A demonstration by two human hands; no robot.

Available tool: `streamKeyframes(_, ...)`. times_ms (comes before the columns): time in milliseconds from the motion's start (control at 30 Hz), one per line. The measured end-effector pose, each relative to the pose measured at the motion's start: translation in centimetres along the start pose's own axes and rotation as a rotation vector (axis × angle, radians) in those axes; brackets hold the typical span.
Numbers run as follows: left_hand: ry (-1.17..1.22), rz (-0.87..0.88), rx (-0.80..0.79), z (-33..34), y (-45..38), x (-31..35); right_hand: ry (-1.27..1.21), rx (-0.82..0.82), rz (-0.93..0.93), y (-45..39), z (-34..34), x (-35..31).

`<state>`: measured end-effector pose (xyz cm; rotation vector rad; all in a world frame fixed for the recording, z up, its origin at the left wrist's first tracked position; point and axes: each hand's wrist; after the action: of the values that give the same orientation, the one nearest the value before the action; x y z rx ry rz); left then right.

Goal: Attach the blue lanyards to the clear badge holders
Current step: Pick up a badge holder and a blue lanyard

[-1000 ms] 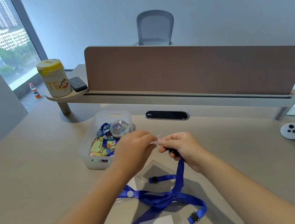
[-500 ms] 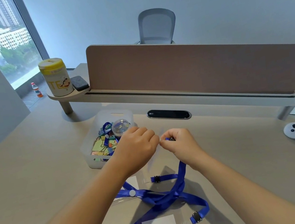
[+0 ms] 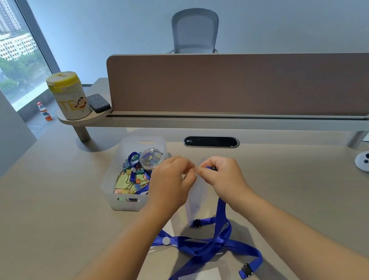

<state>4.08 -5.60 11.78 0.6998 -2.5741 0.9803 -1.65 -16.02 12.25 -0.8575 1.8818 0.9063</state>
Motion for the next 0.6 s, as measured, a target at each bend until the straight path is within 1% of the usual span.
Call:
streamKeyframes(67,0.081,-0.060,0.034,0.2,0.0,0.0,-0.008,0.001,0.004,0.0,0.1,0.1)
streamKeyframes(133,0.143,-0.115,0.034,0.3,-0.2,-0.3,-0.034,-0.010,0.020,0.0,0.1,0.1)
streamKeyframes(167,0.215,-0.169,0.029,0.3,-0.3,-0.5,-0.064,-0.026,0.041,0.0,0.0,0.0)
streamKeyframes(233,0.466,-0.310,0.027,0.1,-0.6,-0.8,-0.136,-0.084,0.113,-0.2,-0.4,-0.2)
streamKeyframes(300,0.782,-0.439,0.036,-0.3,-0.7,-0.8,-0.257,-0.171,0.196,-0.5,-0.8,-0.5)
streamKeyframes(333,0.919,-0.484,0.029,-0.4,-0.7,-0.7,-0.332,-0.214,0.230,-0.7,-0.9,-0.7)
streamKeyframes(367,1.003,-0.502,0.020,-0.4,-0.6,-0.6,-0.404,-0.251,0.259,-0.8,-1.1,-0.8)
streamKeyframes(433,1.000,-0.477,-0.031,0.0,-0.4,-0.6,-0.527,-0.307,0.310,-0.9,-1.5,-1.2)
streamKeyframes(533,0.786,-0.368,-0.135,0.5,-0.1,-0.4,-0.635,-0.361,0.402,-0.9,-1.8,-1.6)
streamKeyframes(600,0.612,-0.321,-0.119,0.7,0.1,-0.4,-0.623,-0.366,0.446,-1.0,-2.1,-1.8)
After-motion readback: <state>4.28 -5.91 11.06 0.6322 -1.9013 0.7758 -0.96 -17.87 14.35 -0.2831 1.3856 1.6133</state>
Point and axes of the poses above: each hand's wrist, its own y-axis away from the middle knuckle, its own z-axis out of the palm, x = y × z, and after that the axes turned 15 degrees about z, right-handed
